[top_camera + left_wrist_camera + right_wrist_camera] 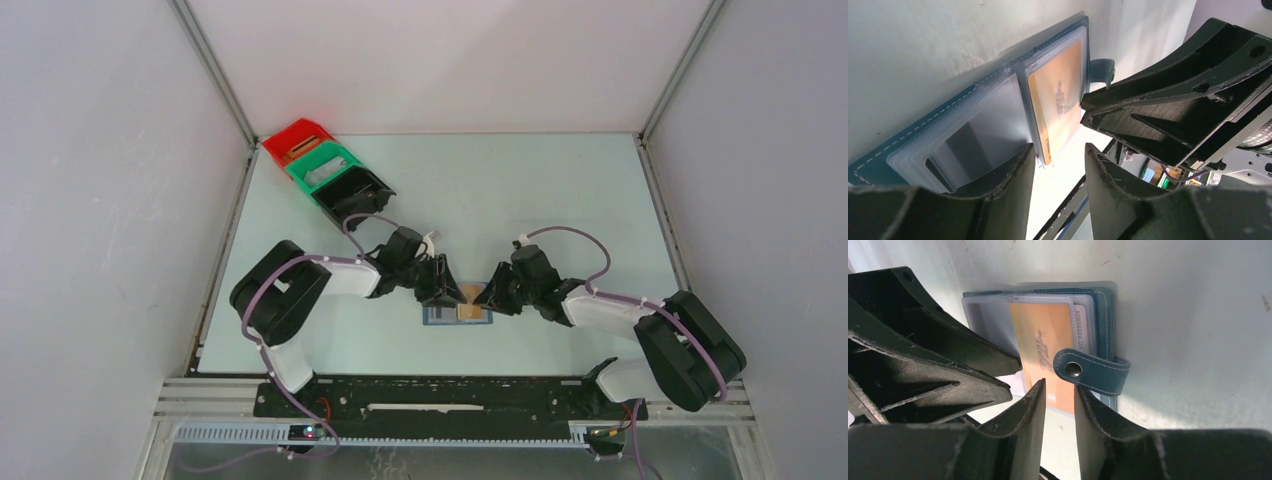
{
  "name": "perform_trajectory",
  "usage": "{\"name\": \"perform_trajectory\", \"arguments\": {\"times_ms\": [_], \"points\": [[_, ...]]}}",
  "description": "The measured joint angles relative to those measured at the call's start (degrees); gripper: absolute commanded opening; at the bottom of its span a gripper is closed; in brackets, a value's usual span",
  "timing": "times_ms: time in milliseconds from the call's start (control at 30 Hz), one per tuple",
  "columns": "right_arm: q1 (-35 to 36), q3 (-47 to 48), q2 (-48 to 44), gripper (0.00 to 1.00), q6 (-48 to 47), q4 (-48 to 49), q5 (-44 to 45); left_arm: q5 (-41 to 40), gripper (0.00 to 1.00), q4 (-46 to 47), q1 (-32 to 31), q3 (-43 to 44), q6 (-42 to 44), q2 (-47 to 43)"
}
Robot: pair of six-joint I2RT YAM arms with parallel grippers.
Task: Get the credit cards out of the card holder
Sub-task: Remove the credit card from the card holder.
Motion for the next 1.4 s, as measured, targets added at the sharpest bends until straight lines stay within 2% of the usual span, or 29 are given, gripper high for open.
{"name": "perform_trajectory", "arguments": {"times_ms": [400, 633, 833, 1000, 1400], "points": [[-0.44, 0.2, 2.91, 0.35, 1.01, 4.09, -3.06, -0.7, 0.42, 2.03, 0.33, -1.14, -0.44, 0.68], [-0.57, 0.2, 3.06, 0.35, 1.31, 4.35, -3.13, -1.18, 0.44, 4.57, 0.44, -2.82, -0.98, 0.02], [-0.31, 0.2, 2.43, 0.35, 1.01, 3.91, -2.12, -5.03, 0.46, 6.43, 0.0, -6.19, -0.85, -3.61], [-0.31, 0.2, 2.29, 0.34, 0.55, 3.56, -2.14, -5.9, 0.46, 11.76, 0.0, -10.27, -0.92, -5.66], [-0.33, 0.2, 1.73, 0.35, 0.0, 3.43, -2.14, -8.2, 0.46, 15.8, 0.0, -11.52, -1.11, -7.02]]}}
